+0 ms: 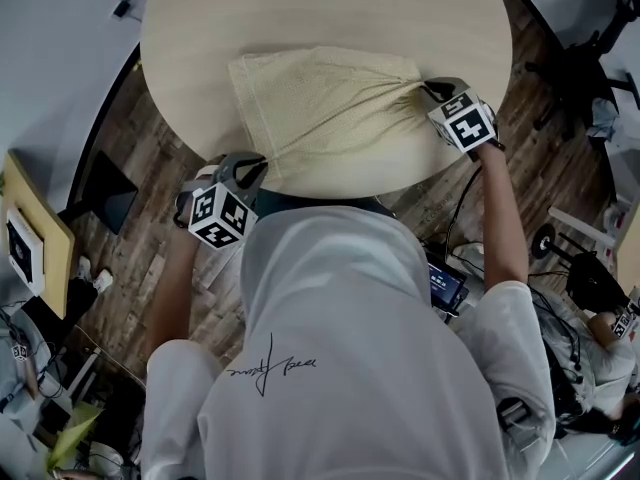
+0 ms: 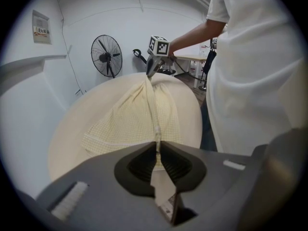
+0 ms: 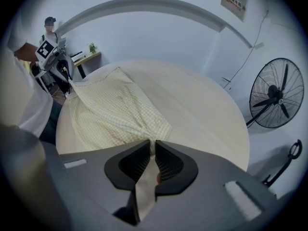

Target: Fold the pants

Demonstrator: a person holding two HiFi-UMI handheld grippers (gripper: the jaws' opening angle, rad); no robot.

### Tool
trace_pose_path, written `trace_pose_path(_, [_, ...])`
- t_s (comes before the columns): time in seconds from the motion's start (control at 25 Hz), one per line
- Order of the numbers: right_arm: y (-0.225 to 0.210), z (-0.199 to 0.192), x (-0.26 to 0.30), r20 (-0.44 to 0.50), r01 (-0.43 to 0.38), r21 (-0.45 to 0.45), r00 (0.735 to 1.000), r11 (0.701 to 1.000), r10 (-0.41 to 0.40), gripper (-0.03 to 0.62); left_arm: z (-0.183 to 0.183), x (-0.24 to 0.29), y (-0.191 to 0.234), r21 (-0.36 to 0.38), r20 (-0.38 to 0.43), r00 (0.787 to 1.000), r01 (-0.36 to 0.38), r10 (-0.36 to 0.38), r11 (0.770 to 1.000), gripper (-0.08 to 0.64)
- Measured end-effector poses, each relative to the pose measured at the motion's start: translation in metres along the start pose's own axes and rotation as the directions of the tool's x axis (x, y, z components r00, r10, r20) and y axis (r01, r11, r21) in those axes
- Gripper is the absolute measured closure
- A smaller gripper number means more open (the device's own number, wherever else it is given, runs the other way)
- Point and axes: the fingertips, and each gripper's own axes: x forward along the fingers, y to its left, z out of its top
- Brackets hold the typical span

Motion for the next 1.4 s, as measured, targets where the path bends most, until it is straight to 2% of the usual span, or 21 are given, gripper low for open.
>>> trace_pose_path(0.4, [0.035, -0.010, -0.019, 0.044, 0.026, -0.122, 0.999, 0.992, -0.021, 0.558, -0.015, 0.005, -0.006, -0.007, -0.015, 1.000, 0.021, -0.021, 1.000, 0.476])
trace_pose_path(0.68, [0.063, -0.055, -0.012, -0.042, -0.024, -0.209, 0.999, 0.978, 0.015, 0.558, -0.024, 0.009, -0.016, 0.011, -0.031, 0.998, 0.047, -0.047, 0.999, 0.474])
trace_pose_path(0.84, [0.073, -0.068, -0.010, -0.072, -0.044, -0.278, 0.997, 0.959, 0.025, 0.557, -0.034, 0.013, -0.023, 0.070, -0.054, 0.996, 0.072, -0.069, 0.995, 0.474])
trace_pose_path(0.92, [0.078, -0.073, -0.012, -0.086, -0.067, -0.309, 0.995, 0.949, 0.042, 0.556, -0.037, 0.014, -0.028, 0.100, -0.074, 0.993, 0.100, -0.093, 0.990, 0.474])
trace_pose_path(1.04, [0.099, -0.075, -0.014, -0.127, -0.129, -0.340, 0.988, 0.932, 0.091, 0.554, -0.054, 0.011, -0.042, 0.130, -0.113, 0.978, 0.190, -0.175, 0.973, 0.474])
trace_pose_path(1.16, [0.128, -0.081, -0.018, -0.215, -0.210, -0.363, 0.967, 0.908, 0.138, 0.505, -0.078, -0.001, -0.054, 0.136, -0.129, 0.960, 0.265, -0.248, 0.955, 0.465])
trace_pose_path(1.24, [0.128, -0.096, -0.022, -0.276, -0.245, -0.366, 0.950, 0.898, 0.146, 0.502, -0.076, 0.000, -0.055, 0.132, -0.136, 0.951, 0.296, -0.279, 0.946, 0.463])
trace_pose_path(1.32, [0.116, -0.109, -0.026, -0.302, -0.244, -0.348, 0.943, 0.905, 0.138, 0.502, -0.064, 0.004, -0.052, 0.122, -0.138, 0.944, 0.318, -0.301, 0.940, 0.463])
trace_pose_path(1.4, [0.109, -0.110, -0.030, -0.276, -0.209, -0.290, 0.953, 0.934, 0.128, 0.502, -0.058, 0.001, -0.045, 0.105, -0.121, 0.943, 0.323, -0.310, 0.941, 0.463])
